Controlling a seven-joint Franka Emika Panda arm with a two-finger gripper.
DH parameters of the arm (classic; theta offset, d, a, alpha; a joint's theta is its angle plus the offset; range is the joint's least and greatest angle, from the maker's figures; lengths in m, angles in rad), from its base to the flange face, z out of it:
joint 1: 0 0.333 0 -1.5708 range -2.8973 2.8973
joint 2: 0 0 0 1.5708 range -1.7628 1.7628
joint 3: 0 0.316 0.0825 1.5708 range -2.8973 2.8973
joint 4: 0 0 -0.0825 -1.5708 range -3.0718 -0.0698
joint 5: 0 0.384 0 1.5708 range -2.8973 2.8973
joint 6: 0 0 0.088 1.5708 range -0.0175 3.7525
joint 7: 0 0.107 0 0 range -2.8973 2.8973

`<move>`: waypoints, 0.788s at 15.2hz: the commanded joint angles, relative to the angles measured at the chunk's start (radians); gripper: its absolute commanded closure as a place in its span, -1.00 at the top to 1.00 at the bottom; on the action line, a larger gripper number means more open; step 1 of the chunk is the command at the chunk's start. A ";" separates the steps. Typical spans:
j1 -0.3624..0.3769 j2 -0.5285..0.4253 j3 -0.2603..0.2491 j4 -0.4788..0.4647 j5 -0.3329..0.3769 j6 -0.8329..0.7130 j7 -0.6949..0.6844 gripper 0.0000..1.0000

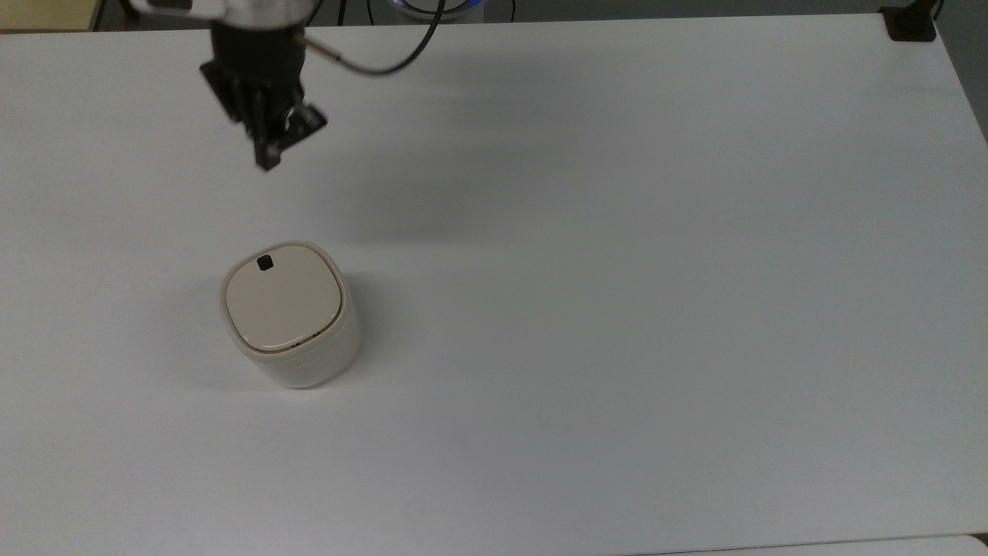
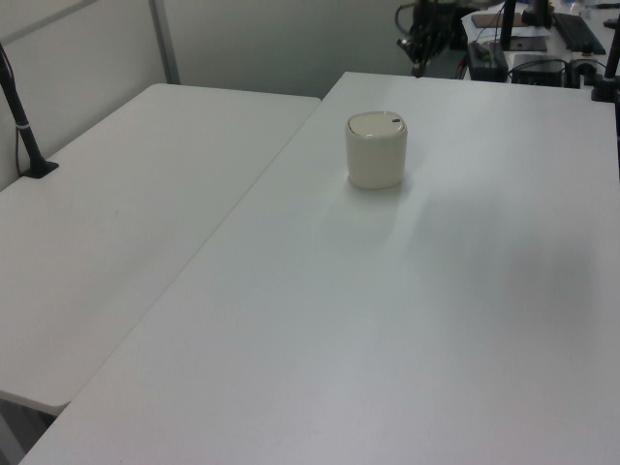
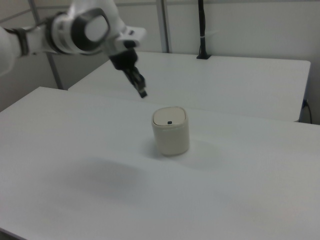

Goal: Close the trash bin

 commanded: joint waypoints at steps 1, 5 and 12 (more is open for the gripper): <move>0.063 -0.141 0.015 -0.048 0.093 -0.214 -0.085 0.22; 0.080 -0.197 0.016 -0.078 0.135 -0.324 -0.119 1.00; 0.086 -0.166 0.016 -0.057 0.121 -0.309 -0.443 1.00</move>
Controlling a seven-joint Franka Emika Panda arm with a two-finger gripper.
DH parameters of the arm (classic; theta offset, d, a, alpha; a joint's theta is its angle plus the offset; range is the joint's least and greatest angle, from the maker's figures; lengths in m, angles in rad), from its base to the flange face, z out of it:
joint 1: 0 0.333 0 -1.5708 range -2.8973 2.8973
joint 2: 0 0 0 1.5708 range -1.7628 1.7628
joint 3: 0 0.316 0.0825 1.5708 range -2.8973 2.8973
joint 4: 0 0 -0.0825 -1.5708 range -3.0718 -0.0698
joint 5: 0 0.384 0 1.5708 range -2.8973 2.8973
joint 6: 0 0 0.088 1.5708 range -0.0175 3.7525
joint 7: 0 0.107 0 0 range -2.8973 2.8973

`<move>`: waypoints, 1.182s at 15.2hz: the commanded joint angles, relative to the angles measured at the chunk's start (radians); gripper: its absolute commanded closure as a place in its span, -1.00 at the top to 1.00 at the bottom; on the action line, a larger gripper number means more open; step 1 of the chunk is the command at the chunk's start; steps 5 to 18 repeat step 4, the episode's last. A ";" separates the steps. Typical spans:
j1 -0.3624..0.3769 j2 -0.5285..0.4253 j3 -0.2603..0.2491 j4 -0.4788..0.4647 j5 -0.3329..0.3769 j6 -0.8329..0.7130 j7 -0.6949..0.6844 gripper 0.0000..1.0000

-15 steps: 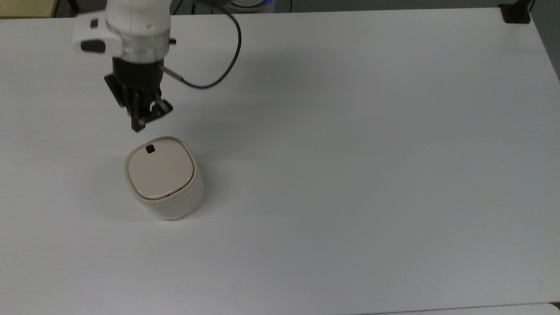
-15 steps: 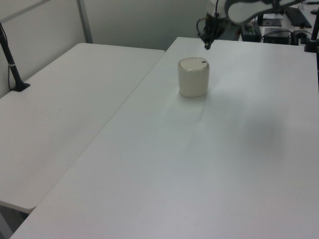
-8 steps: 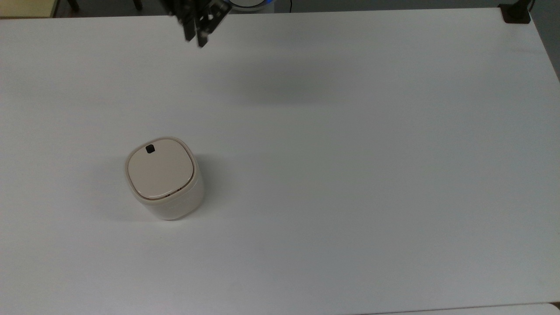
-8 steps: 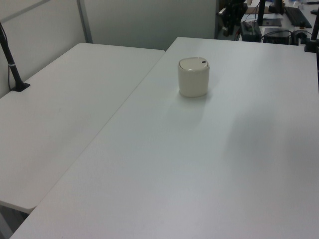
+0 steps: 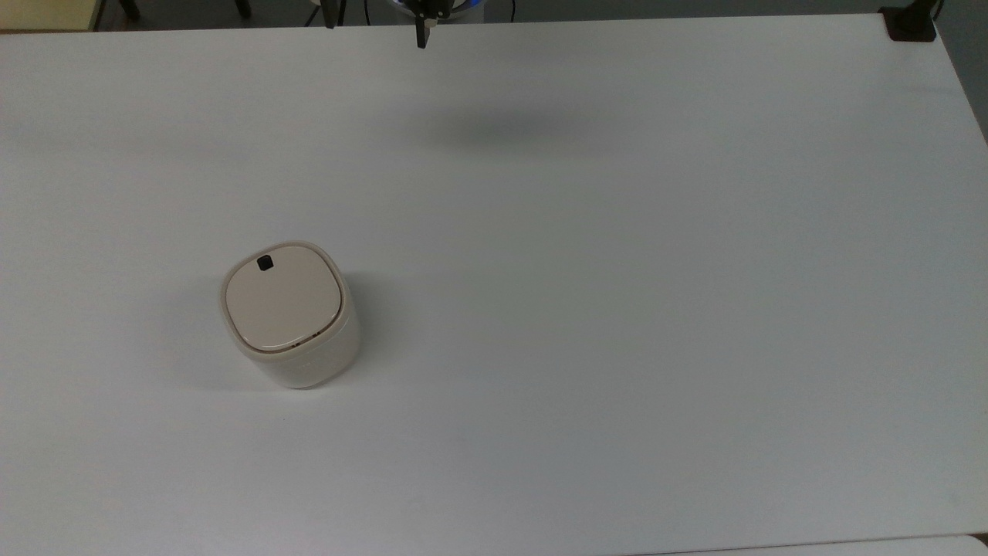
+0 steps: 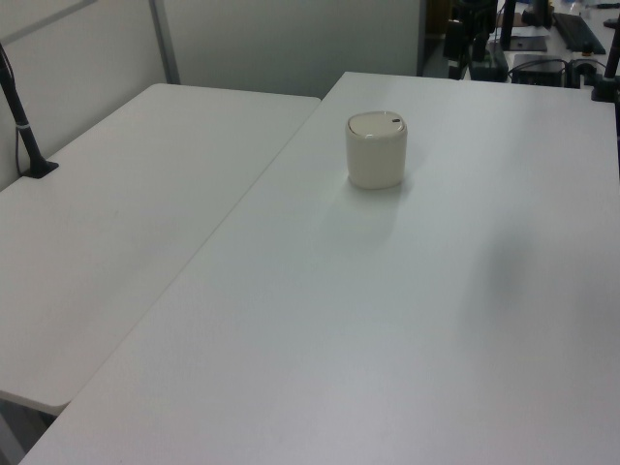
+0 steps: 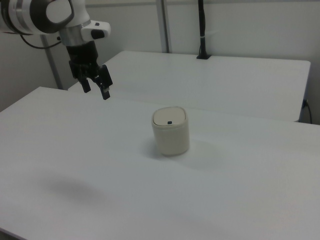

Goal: Close the trash bin

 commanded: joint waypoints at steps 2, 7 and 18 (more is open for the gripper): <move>-0.004 -0.001 -0.007 -0.008 0.004 0.059 -0.114 1.00; -0.002 0.002 -0.007 -0.008 0.002 0.066 -0.114 1.00; -0.002 0.002 -0.007 -0.008 0.002 0.066 -0.114 1.00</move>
